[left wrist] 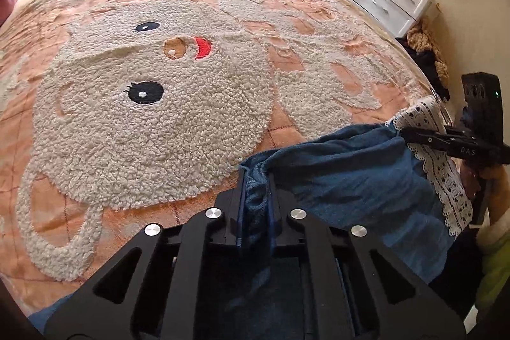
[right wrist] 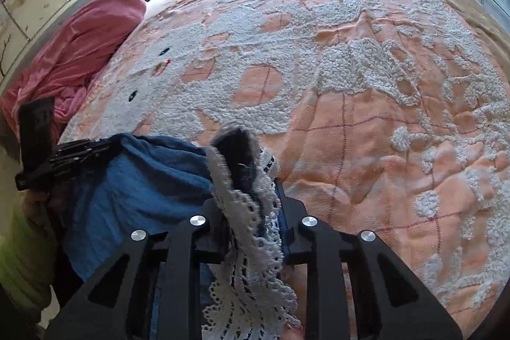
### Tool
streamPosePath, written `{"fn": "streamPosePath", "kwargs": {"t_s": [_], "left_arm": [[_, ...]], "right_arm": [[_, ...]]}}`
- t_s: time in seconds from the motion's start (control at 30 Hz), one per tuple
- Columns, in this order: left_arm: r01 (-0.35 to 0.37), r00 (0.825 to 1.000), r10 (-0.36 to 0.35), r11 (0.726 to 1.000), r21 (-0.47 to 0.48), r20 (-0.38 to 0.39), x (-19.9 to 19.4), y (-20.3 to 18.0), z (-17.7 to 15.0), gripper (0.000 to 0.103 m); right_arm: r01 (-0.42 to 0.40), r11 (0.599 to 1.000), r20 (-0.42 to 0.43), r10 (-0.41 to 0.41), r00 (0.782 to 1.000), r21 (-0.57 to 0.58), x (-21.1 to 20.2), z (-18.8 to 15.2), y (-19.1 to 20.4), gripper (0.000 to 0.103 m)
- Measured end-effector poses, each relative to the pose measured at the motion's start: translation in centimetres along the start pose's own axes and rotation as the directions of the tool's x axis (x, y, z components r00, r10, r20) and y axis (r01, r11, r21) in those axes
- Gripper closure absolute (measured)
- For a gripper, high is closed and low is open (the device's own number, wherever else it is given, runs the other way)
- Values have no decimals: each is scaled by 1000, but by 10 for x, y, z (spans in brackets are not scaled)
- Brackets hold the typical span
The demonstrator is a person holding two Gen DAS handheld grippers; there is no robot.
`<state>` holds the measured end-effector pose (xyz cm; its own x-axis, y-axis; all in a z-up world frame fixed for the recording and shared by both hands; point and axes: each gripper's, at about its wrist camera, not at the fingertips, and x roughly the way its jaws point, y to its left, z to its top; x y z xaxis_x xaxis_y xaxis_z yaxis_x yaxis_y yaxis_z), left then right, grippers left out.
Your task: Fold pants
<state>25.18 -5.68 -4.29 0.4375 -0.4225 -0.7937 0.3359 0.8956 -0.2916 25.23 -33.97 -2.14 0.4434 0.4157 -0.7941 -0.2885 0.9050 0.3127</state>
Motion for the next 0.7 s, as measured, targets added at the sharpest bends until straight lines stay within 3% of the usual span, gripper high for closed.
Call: {"fn": "streamPosePath", "kwargs": {"t_s": [0.13,0.17,0.23,0.37,0.5,0.57,0.6,0.63,0.7], "left_arm": [[-35,996,35,999,-3,87,-17,-4,12,101],[-55,993,54,998,14,103,-20,-8,16,101],[-136,981,126,989,63,145,-23,-19,23,101],[-171,978,160,982,75,136,-3,-22,32,98],[-187,981,184,982,38,65,19,-7,21,78],[-158,985,157,987,3,72,14,2,20,76],[-159,984,159,987,-14,76,10,6,19,66],[-173,981,174,985,-25,82,5,10,18,64],[-182,978,185,982,-41,93,-4,16,15,63]], "right_arm": [[162,977,136,-143,980,-138,-23,1,31,83],[226,955,176,-193,965,-191,-27,3,41,83],[250,946,200,-209,957,-207,-26,9,44,83],[269,953,155,-247,957,-143,-4,28,20,80],[287,950,59,-282,958,-123,22,24,-1,64],[283,952,67,-277,958,-113,18,24,-7,58],[291,951,74,-284,956,-109,15,24,-9,52],[298,949,82,-291,953,-99,11,23,-11,49],[317,945,91,-311,946,-73,4,24,-16,49]]}}
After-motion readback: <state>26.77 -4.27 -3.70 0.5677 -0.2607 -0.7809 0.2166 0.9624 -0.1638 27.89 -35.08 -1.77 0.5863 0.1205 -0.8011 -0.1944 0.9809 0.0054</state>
